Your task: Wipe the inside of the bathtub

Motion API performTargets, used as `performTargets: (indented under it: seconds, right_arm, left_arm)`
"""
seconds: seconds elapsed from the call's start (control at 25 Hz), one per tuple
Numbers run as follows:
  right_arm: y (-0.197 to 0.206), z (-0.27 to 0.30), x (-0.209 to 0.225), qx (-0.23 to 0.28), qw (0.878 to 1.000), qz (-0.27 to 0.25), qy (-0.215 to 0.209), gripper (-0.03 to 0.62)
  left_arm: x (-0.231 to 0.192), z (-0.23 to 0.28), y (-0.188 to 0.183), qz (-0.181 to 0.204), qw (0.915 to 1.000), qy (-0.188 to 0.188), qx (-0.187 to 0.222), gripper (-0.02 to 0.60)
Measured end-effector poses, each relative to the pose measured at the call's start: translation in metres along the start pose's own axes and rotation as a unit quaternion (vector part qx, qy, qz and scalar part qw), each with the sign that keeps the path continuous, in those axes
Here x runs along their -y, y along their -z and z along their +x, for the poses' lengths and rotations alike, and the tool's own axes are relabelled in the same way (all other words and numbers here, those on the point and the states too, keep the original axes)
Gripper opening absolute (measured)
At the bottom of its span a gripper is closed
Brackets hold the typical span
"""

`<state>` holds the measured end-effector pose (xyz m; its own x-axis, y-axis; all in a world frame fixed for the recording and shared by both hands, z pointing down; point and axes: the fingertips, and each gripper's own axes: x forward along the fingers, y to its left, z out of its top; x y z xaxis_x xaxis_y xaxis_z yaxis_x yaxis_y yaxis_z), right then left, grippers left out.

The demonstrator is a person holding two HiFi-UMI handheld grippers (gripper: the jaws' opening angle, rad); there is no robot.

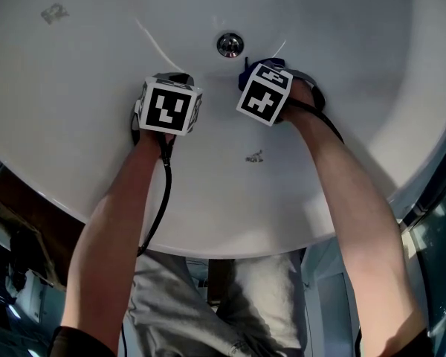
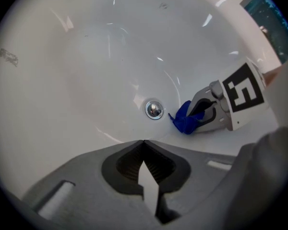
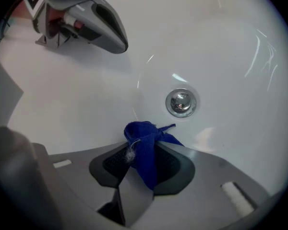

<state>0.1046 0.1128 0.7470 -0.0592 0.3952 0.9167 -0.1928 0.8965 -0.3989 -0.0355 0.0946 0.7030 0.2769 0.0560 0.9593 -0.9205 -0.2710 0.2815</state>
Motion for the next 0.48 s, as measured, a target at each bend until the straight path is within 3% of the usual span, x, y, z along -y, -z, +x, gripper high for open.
performTargets:
  seconds: [0.12,0.24,0.48]
  right_arm:
    - [0.003,0.0,-0.007,-0.026,0.999,-0.038,0.014,0.129]
    - [0.006,-0.003,-0.014,-0.035,0.998,-0.042,0.009,0.129]
    - [0.004,-0.019,-0.034,-0.007,0.999,-0.021,-0.026,0.129]
  left_arm:
    - [0.0,-0.004,0.002,0.021,0.9997,-0.007,-0.009,0.003]
    - [0.013,-0.004,-0.009,0.043,0.999,0.012,0.008,0.003]
    - [0.03,-0.008,0.001,0.008,0.9996,0.022,-0.019,0.003]
